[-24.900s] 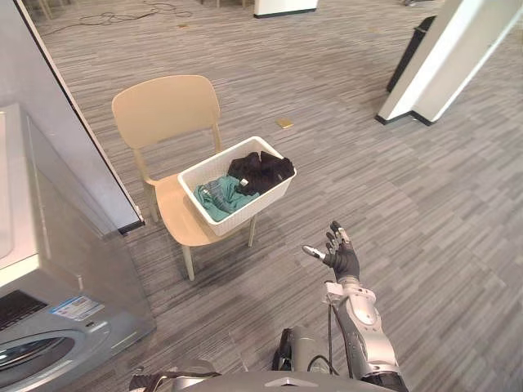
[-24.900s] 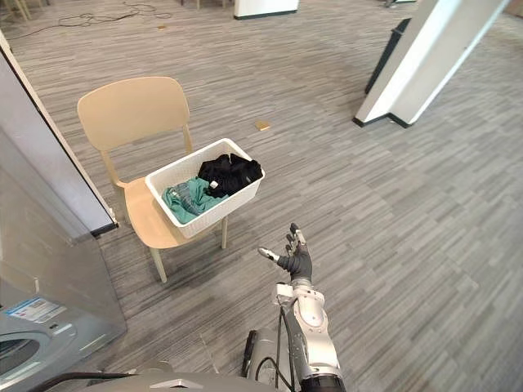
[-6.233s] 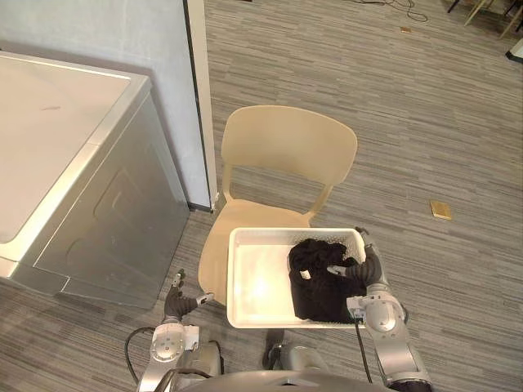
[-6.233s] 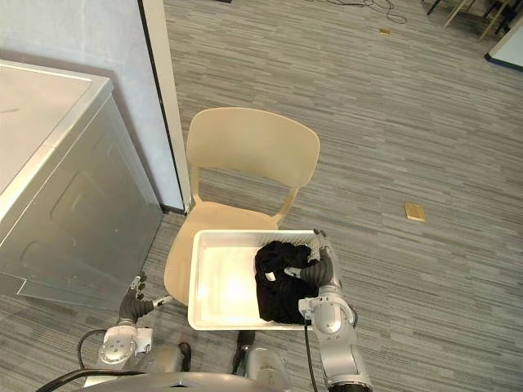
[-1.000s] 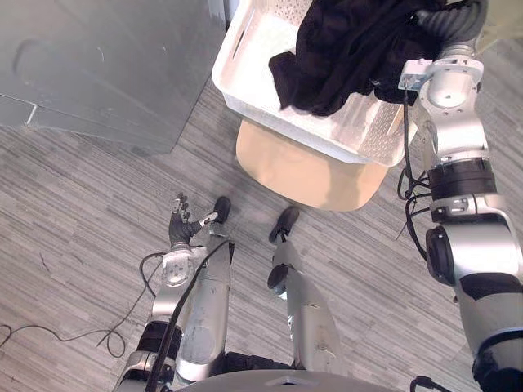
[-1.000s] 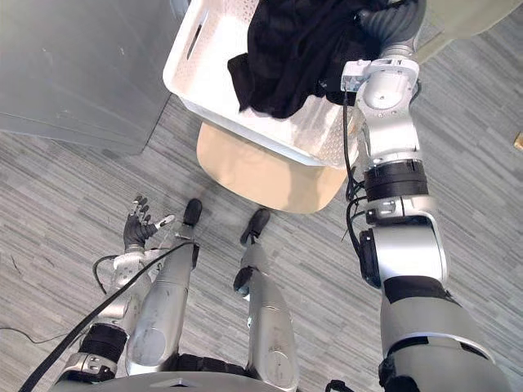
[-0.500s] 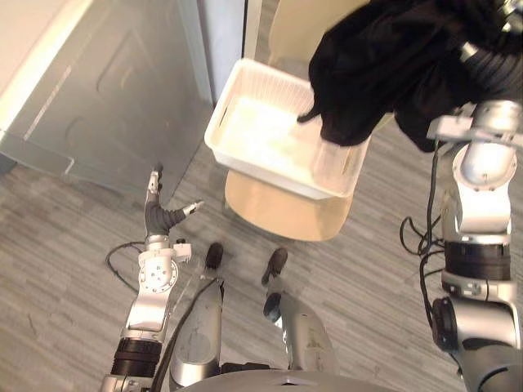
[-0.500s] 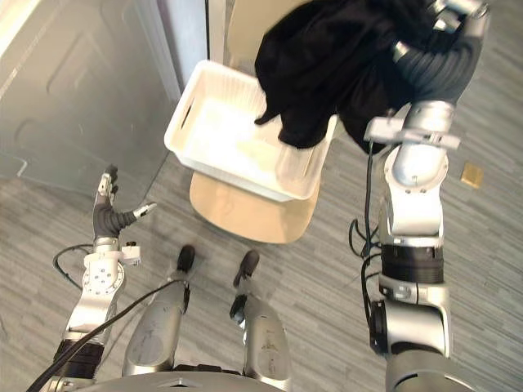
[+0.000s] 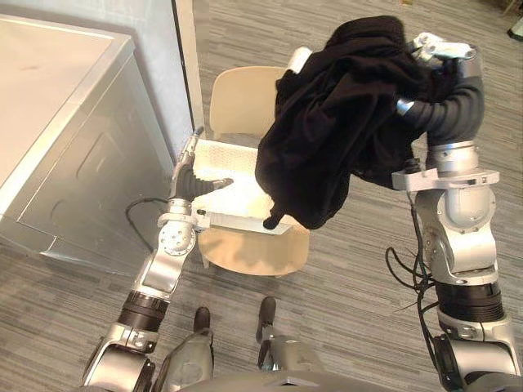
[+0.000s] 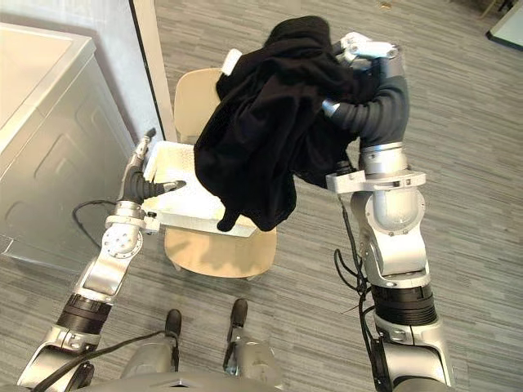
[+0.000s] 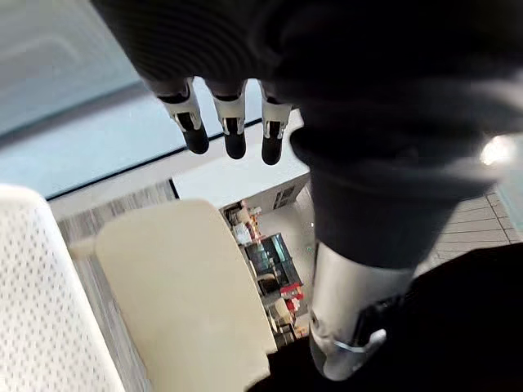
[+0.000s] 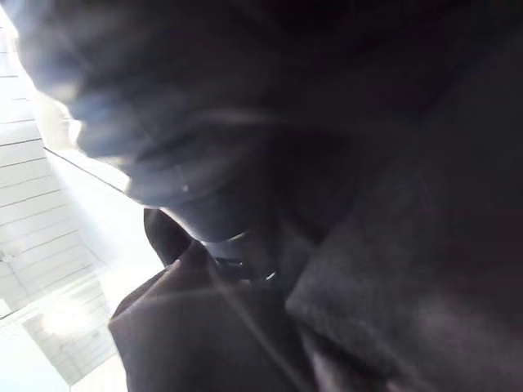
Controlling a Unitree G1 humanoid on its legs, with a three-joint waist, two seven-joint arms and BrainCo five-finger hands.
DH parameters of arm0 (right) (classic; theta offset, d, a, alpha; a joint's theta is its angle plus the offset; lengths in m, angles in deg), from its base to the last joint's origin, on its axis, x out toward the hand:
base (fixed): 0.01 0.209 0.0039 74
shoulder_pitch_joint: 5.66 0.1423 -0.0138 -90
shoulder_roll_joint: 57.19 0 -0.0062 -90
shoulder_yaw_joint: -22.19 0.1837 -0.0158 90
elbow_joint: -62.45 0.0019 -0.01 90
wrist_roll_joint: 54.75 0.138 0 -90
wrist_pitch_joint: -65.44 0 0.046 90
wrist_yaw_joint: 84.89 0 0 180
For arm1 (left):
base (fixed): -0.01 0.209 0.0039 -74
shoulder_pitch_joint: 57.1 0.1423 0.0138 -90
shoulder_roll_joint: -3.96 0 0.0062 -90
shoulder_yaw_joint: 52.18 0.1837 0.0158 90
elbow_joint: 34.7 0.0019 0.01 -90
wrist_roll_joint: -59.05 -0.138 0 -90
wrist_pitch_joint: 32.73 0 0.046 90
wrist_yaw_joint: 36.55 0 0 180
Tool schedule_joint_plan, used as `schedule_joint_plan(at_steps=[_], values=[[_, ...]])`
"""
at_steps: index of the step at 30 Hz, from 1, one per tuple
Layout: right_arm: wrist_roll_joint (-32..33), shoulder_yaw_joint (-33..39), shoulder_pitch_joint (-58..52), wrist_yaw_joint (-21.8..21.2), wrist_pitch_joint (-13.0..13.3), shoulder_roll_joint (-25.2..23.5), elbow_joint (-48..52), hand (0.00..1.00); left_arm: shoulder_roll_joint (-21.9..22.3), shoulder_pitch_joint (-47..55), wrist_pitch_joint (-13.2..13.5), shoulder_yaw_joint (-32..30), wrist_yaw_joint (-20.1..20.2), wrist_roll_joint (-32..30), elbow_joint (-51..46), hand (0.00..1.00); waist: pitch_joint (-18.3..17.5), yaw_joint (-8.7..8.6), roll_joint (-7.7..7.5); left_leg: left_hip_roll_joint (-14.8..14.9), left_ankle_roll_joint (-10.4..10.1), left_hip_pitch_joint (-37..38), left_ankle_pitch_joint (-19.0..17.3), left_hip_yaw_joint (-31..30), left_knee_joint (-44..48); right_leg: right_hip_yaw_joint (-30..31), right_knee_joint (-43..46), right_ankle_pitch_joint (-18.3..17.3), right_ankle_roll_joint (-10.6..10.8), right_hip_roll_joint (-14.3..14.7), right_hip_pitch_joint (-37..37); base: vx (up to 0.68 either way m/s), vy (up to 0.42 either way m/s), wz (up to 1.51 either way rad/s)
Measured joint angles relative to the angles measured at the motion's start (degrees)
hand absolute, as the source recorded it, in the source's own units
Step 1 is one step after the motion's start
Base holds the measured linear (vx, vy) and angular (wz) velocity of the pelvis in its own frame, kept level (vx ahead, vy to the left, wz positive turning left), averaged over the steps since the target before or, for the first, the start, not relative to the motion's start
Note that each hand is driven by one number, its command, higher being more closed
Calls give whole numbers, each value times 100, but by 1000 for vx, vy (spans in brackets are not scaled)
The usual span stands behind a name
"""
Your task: Pick up the laundry basket with both hands and put the clothes into the washing machine.
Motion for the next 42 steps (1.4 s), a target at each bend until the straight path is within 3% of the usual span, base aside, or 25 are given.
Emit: schedule_joint_plan(at_steps=[2,4,6,12,17,23,28,32,35,37,42], values=[[176,-325,66,-45,-24,1,0,100,-65,-67,-18,100,241,977,208,0,-27,-14,8,-3,11,13,-7,94,7,88,-30,37,11,-1,-13,36,35,-20],[426,-719,89,-225,-110,4,0,100,-169,-283,-30,299,394,2336,428,0,-34,-32,8,-14,18,15,-14,169,25,154,-85,111,-12,-4,-12,32,34,-14],[490,-975,100,-282,-166,9,-4,100,-230,-440,-30,367,392,3032,444,0,-53,-34,27,-20,30,16,-41,222,66,212,-107,158,-36,-5,-12,37,42,-15],[666,-1216,128,-376,-239,41,-8,100,-330,-928,49,486,234,4173,463,0,-327,-77,147,-36,66,15,-90,246,120,241,-107,163,-36,-19,-1,18,23,-3],[614,-1408,125,-368,-238,-131,-14,100,-177,-752,267,436,-15,4321,18,0,-402,-65,236,-30,82,81,-152,392,193,392,-108,157,4,-11,24,11,27,-15],[399,-1455,-46,-364,-218,-386,-23,100,88,-172,492,337,54,4321,-418,0,-485,-89,364,-24,53,205,-211,481,188,431,-111,102,-25,-14,110,6,24,-8],[215,-1207,-431,-377,-220,-516,-37,100,-272,654,480,210,678,4320,-685,0,-544,-90,457,-14,50,219,-218,503,175,430,-113,92,-13,-12,106,23,10,-2],[159,-373,-453,-365,-223,-473,-44,100,-1181,1481,296,217,1488,4303,-657,0,-556,-123,476,-13,58,228,-223,511,175,431,-133,79,-1,-13,110,16,5,0],[6,-123,-451,-211,-215,-112,-43,100,-1721,2059,143,76,1905,4310,-475,0,-614,-158,516,-15,75,229,-242,526,174,444,-146,62,12,-15,106,25,12,-1],[-34,-104,-451,-133,-207,116,-43,100,-1890,2378,30,-25,2122,4387,-271,0,-699,-177,564,-14,80,223,-269,539,175,458,-148,46,19,-14,94,45,17,-3],[-29,-80,-451,-124,-108,157,-37,100,-1929,2555,-60,-65,2394,4587,-85,0,-743,-160,600,-12,82,205,-290,549,175,471,-150,35,27,-11,71,16,5,-1]])
